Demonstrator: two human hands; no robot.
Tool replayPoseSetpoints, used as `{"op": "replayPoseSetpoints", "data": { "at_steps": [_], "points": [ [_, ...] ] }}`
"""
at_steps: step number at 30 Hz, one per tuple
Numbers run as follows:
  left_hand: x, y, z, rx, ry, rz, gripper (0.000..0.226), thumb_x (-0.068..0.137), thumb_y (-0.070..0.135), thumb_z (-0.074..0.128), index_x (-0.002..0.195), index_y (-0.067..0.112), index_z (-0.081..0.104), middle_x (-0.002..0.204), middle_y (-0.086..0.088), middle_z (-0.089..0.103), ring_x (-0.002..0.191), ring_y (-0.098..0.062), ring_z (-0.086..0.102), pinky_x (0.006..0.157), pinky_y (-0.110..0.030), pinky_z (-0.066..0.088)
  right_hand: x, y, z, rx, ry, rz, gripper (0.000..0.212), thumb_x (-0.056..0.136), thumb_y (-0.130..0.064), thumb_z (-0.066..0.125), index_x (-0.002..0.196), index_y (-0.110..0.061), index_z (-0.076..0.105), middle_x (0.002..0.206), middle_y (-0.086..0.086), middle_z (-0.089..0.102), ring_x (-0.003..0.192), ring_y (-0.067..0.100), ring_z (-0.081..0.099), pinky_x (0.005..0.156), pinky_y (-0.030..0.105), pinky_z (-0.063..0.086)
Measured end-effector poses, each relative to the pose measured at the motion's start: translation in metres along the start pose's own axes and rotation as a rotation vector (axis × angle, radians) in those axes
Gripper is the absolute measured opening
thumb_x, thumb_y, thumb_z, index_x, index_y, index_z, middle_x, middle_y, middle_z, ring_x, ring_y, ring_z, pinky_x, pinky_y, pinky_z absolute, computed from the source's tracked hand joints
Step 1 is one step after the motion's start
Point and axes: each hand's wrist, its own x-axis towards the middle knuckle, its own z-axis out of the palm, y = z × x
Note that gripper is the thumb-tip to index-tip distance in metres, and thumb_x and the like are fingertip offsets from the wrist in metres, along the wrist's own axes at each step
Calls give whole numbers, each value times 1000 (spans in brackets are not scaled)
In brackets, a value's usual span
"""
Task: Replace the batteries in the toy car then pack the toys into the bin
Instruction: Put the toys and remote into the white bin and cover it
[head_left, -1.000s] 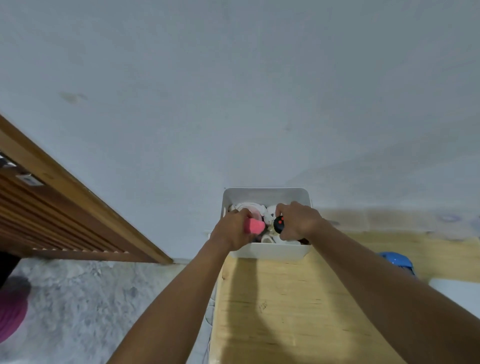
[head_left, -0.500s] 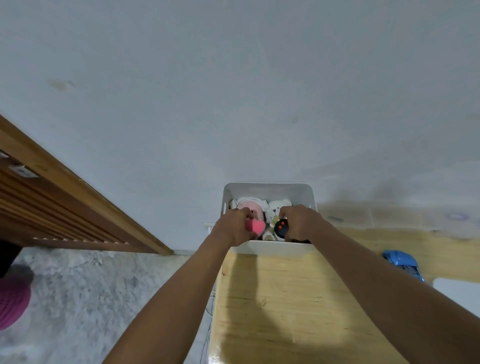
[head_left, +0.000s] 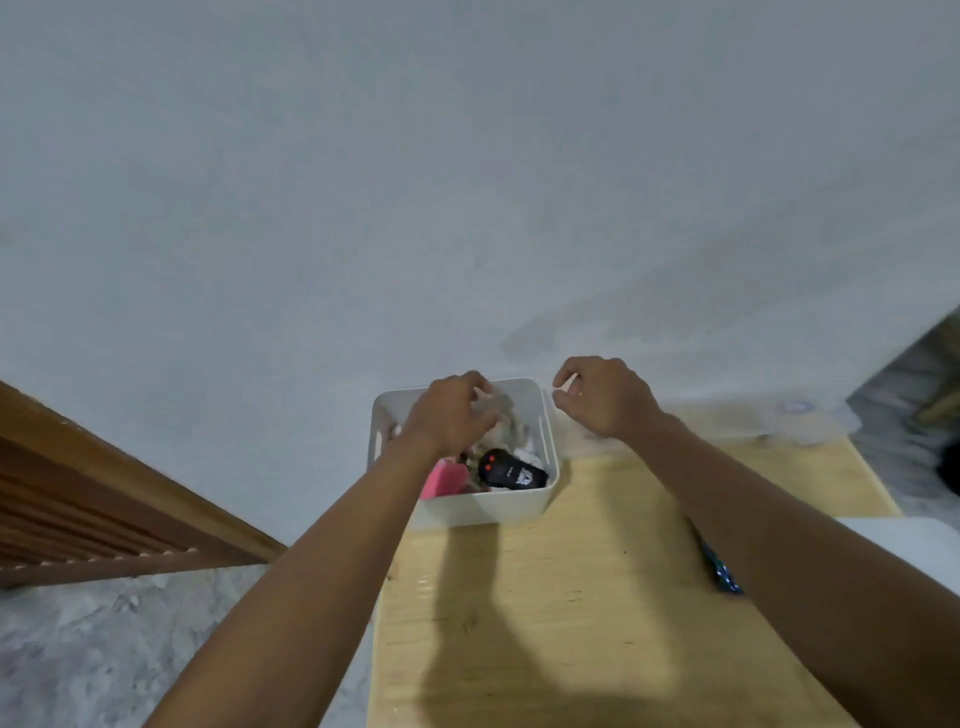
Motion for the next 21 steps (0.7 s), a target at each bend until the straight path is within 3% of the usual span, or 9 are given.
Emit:
{"op": "replayPoseSetpoints", "data": {
  "at_steps": [6,12,15,21],
  "points": [
    [24,111,50,-31,-53,174,38,91,39,72,125,26,63,120,0,67,109,-20,63,93,-38,52,-36,101,-55,-34,110,157,13,85,-36,66,97,-32,66,96,-5,71,105,22,61,89,36,51],
    [29,227,139,-28,-231,241,45,92,37,72,133,23,58,126,-6,65,114,-24,62,96,-36,50,-92,228,-105,-34,132,347,14,84,-37,66,97,-32,64,98,-12,66,105,15,62,94,32,49],
    [23,279,193,-1,-349,222,57,93,40,71,142,23,50,136,-9,59,123,-26,57,99,-36,47,-121,298,-121,-139,21,416,34,88,-41,64,120,-31,57,123,-2,60,123,21,53,100,37,45],
    [5,339,299,76,-565,96,85,91,50,70,158,30,23,152,-14,36,136,-37,46,106,-42,45,-170,406,-126,-145,-226,479,61,83,-40,70,139,-32,46,140,8,45,127,33,49,103,45,45]
  ]
}}
